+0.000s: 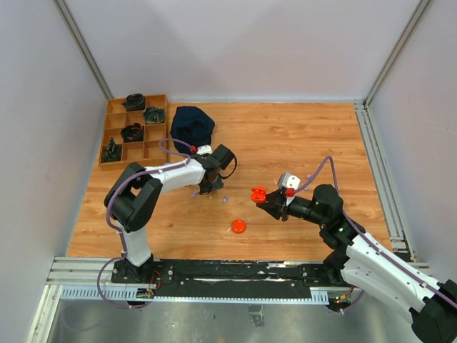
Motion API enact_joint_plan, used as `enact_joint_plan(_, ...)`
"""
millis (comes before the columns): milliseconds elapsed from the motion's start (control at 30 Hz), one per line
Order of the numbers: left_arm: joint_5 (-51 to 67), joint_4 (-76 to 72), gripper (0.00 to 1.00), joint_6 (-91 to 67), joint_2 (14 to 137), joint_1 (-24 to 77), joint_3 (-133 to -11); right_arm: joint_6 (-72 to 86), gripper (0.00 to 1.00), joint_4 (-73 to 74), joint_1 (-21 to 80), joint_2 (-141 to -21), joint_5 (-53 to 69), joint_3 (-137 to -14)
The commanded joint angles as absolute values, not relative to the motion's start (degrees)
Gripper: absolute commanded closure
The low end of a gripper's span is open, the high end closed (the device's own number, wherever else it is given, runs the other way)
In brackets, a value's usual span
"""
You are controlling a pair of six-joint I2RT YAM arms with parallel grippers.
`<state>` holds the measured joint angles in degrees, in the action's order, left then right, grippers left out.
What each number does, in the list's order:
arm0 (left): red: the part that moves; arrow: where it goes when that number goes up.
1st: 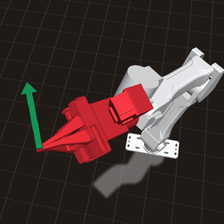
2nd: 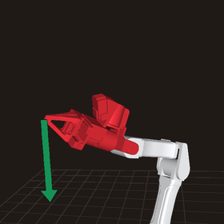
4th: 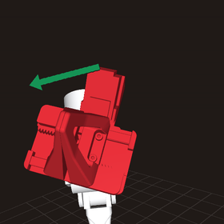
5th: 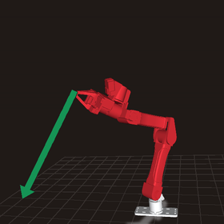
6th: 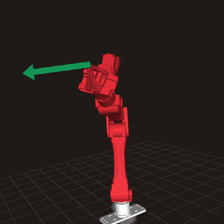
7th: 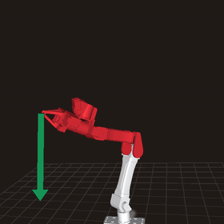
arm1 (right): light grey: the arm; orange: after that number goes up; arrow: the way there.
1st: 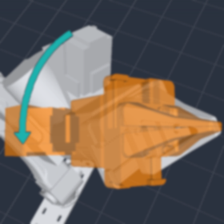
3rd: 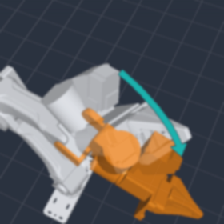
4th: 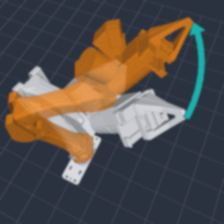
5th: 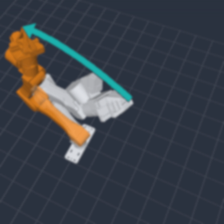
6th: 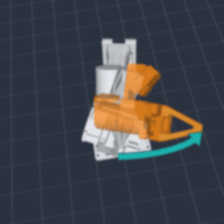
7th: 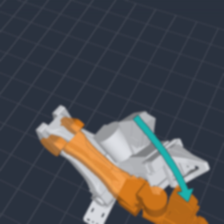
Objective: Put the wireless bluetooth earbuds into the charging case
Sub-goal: Pick up the earbud from the center of the board.
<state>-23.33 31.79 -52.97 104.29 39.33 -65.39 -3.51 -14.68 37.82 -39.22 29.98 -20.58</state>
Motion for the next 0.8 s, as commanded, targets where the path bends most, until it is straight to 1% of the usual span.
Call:
enact_joint_plan(0,-23.8,32.1,0.63,-53.6,106.3,39.0,-66.5,-4.2,0.89,-15.6,37.6,-38.7,29.7,-20.0)
enact_joint_plan(267,-22.8,32.2,0.73,-53.2,106.3,38.9,-66.0,-4.5,0.89,-14.3,37.6,-38.4,29.6,-20.9)
enact_joint_plan(500,-22.8,32.1,0.75,-52.9,101.5,39.0,-63.9,-3.4,0.89,-14.6,37.6,-38.8,30.6,-21.7)
enact_joint_plan(767,-24.1,32.1,0.77,-53.3,94.3,40.5,-62.8,-1.1,0.89,-19.2,37.7,-40.3,30.6,-21.5)
